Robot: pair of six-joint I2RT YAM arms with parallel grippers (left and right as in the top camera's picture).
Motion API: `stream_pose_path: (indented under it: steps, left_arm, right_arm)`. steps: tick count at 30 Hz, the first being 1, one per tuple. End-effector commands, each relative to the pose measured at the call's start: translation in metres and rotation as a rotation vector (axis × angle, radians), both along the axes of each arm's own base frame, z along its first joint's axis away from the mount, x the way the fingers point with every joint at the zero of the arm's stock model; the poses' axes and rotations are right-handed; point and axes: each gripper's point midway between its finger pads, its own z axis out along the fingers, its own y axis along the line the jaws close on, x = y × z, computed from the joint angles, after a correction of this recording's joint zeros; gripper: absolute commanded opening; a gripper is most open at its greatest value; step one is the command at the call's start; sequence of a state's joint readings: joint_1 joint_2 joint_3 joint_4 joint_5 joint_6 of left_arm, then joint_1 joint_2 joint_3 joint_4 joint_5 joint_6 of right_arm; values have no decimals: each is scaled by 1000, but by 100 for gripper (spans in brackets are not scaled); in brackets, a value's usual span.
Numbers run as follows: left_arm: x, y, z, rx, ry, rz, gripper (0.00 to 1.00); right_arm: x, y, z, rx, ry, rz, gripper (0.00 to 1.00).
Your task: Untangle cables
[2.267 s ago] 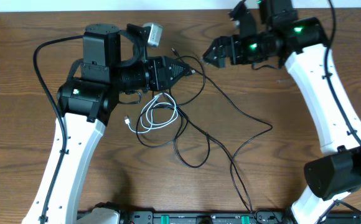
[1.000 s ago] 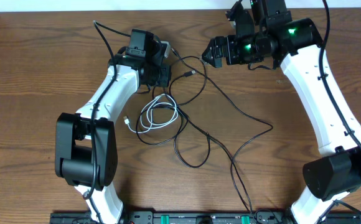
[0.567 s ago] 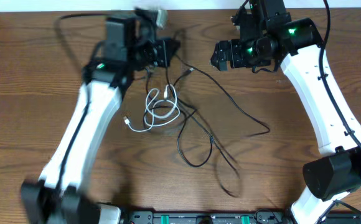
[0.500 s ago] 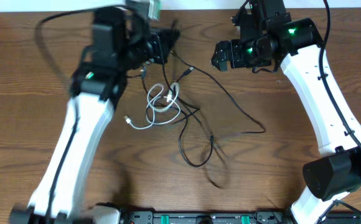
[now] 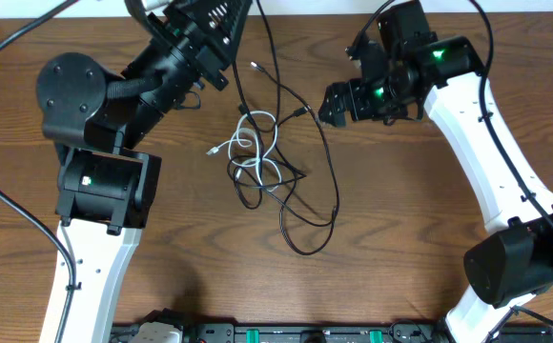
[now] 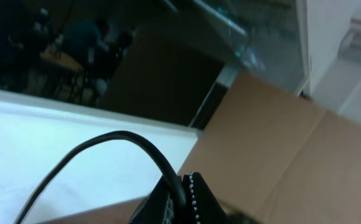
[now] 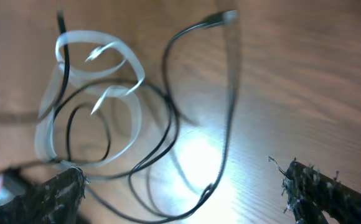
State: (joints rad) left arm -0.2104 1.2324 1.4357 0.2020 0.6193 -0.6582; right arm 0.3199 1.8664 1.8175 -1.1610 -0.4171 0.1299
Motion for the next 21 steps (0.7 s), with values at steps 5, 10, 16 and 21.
stream_pose_path:
  steps: [5, 10, 16, 21]
  left_arm:
    - [0, 34, 53, -270, -70, 120, 7]
    - [-13, 48, 84, -397, -134, 124, 7]
    - [-21, 48, 95, -404, -155, 112, 7]
    - [-17, 47, 89, -395, -129, 114, 7]
  right_arm:
    - [-27, 39, -23, 109, 48, 153, 99]
    - [-31, 62, -40, 156, 43, 171, 99]
    - [-36, 95, -55, 216, 13, 185, 99]
    - [-45, 108, -87, 164, 8, 148, 75]
